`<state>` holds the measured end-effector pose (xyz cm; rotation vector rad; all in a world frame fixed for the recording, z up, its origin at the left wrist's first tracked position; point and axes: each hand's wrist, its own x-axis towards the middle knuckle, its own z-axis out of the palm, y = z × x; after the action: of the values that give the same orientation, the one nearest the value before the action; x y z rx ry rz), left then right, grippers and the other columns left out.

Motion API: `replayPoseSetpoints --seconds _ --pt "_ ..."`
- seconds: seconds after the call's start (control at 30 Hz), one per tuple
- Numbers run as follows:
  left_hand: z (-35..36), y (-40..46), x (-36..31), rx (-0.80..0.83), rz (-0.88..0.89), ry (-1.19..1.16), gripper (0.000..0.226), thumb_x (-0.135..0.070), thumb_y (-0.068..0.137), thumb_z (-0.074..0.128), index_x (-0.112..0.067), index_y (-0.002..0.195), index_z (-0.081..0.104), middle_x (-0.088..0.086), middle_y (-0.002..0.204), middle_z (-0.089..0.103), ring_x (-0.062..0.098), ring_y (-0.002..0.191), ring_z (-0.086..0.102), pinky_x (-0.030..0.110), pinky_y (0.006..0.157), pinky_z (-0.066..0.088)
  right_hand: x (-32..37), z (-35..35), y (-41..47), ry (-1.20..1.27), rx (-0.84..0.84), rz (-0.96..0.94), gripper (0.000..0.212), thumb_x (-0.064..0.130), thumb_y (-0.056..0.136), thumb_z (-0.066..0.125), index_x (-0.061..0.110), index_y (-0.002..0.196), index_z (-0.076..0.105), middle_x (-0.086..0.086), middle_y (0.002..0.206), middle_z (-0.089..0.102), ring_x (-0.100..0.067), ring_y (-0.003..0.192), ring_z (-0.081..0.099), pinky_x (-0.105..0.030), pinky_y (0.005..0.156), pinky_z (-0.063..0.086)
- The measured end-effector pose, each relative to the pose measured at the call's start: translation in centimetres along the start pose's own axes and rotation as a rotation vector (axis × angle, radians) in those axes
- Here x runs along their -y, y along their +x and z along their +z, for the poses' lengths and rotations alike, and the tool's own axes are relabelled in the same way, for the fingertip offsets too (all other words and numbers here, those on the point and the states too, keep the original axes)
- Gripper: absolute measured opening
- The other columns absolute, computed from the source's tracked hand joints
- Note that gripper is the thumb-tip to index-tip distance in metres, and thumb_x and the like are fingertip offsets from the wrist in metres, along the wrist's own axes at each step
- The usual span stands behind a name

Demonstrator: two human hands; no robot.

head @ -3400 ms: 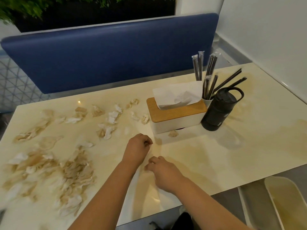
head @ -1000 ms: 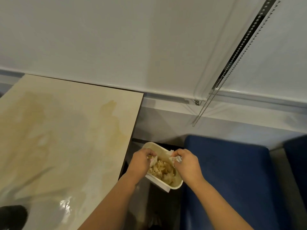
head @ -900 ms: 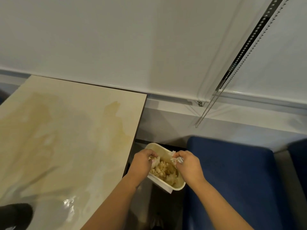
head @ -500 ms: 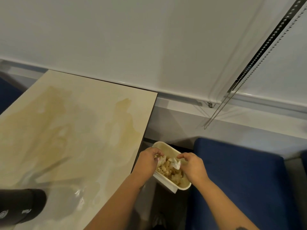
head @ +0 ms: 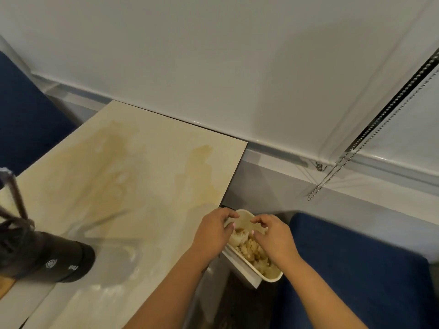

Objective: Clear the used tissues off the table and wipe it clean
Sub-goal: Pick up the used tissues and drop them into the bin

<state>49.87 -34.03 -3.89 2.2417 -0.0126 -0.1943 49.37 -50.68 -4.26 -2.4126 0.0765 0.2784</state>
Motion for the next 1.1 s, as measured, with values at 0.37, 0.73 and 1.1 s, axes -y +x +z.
replayPoseSetpoints --seconds 0.37,0.73,1.1 --pt "-6.9 -5.7 2.1 -0.204 -0.027 -0.064 0.021 -0.016 0.088 0.06 -0.025 0.107 0.064 -0.01 0.112 0.06 0.001 0.103 0.051 0.02 0.092 0.042 8.5 2.5 -2.3 -0.015 0.09 -0.175 0.03 0.017 0.084 0.065 0.025 0.114 0.062 0.009 0.111 0.057 -0.003 0.096 0.05 -0.015 0.084 0.038" --pt "-13.9 -18.7 6.5 -0.366 -0.12 -0.036 0.022 -0.022 0.09 0.059 -0.026 0.111 0.063 -0.01 0.117 0.059 0.006 0.108 0.053 0.026 0.095 0.045 17.0 9.4 -11.2 0.06 0.147 -0.363 0.029 0.016 0.083 0.067 0.027 0.109 0.061 0.013 0.105 0.056 -0.005 0.094 0.052 -0.027 0.088 0.048" --pt "-18.6 -34.0 14.0 -0.537 -0.273 -0.021 0.019 -0.024 0.089 0.061 -0.033 0.106 0.062 -0.021 0.106 0.055 -0.005 0.099 0.049 0.018 0.093 0.043 23.7 18.8 -21.8 0.061 0.291 -0.531 0.03 0.015 0.082 0.069 0.026 0.108 0.062 0.014 0.104 0.055 -0.006 0.094 0.054 -0.017 0.081 0.042"
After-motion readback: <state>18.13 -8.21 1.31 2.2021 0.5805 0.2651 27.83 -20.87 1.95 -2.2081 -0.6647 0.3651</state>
